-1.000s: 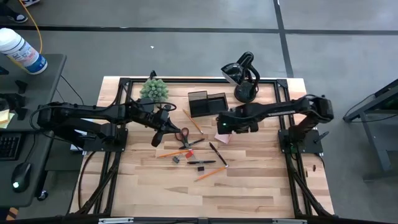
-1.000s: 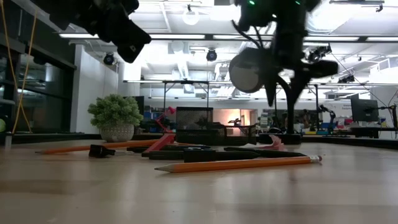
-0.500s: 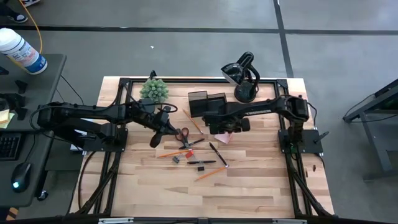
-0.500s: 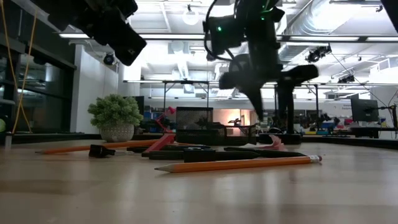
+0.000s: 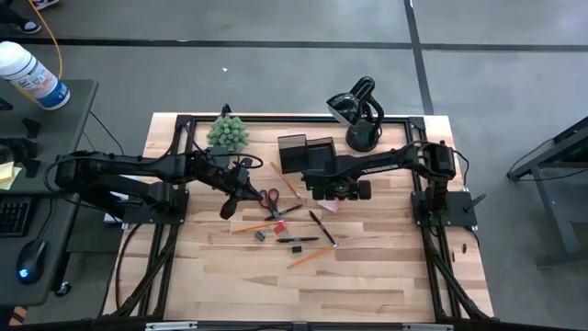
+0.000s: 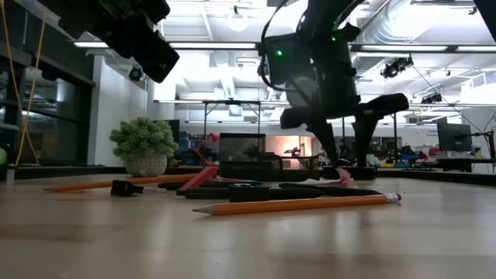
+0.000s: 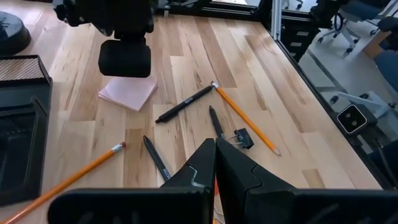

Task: Pick and place office supplies into organizer
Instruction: Put the pink sticky notes into the black desk organizer

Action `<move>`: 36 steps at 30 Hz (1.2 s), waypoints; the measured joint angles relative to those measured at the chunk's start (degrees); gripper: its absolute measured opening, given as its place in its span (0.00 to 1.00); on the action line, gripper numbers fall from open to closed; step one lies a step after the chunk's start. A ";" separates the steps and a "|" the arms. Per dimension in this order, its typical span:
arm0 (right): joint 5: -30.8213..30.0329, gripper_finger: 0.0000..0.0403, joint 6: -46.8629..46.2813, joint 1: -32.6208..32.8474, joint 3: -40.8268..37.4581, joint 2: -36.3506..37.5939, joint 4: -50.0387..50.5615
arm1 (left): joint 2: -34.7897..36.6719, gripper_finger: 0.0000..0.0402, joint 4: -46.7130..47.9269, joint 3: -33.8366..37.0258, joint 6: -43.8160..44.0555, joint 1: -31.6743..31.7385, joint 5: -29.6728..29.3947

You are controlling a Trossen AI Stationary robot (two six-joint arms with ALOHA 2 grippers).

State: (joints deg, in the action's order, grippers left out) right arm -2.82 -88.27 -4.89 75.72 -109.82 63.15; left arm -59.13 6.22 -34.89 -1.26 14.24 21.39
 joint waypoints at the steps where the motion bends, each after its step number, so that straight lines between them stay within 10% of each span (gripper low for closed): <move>1: -0.20 0.46 -0.24 -0.02 -0.54 0.00 -0.16 | 0.00 0.00 0.00 0.00 0.00 0.00 0.00; 14: 1.07 0.44 -1.56 -1.84 -6.09 0.09 -11.43 | 0.00 0.00 -0.04 0.00 0.20 0.00 0.04; 26: -3.00 0.03 1.52 -2.67 -6.16 0.09 -13.42 | 0.00 0.00 -0.04 0.00 0.15 0.00 0.02; 36: -3.79 0.01 2.27 -2.24 -6.14 1.49 -14.34 | 0.00 0.00 0.00 0.00 0.00 0.00 0.02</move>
State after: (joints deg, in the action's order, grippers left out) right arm -6.61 -86.00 -7.13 69.58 -108.33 48.82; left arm -59.13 6.22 -34.89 -1.26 14.24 21.41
